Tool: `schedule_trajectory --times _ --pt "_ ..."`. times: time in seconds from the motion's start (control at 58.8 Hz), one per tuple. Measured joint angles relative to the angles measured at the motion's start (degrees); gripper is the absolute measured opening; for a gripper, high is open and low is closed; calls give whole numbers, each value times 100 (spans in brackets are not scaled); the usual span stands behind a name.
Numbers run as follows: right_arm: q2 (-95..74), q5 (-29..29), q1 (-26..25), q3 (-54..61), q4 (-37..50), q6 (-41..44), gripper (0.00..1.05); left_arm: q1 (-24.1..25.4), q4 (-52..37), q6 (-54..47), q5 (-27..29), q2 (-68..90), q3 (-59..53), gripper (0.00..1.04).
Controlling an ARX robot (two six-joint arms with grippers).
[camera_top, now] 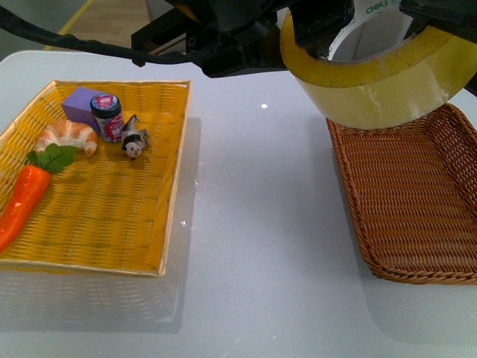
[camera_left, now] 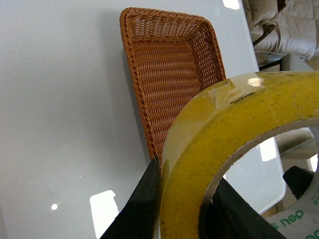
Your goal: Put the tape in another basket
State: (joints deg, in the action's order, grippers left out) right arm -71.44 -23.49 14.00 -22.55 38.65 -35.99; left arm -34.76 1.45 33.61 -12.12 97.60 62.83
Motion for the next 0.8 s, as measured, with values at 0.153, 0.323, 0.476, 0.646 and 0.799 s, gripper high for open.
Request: schedule_trajectory --times 0.153,0.323,0.476,0.646,0.799 --pt "0 0 0 0 22 -127 48 0 0 -17 -11 0 2 15" --pt "2 9 0 0 22 -157 48 0 0 -17 -13 0 2 15" --pt "22 59 0 0 -52 -74 48 0 -11 7 -13 -11 2 32" --pt "22 116 -72 33 -107 -24 48 0 -33 11 -22 -61 2 62" --pt "46 15 -376 101 -144 -20 47 0 -33 11 -33 -61 2 86"
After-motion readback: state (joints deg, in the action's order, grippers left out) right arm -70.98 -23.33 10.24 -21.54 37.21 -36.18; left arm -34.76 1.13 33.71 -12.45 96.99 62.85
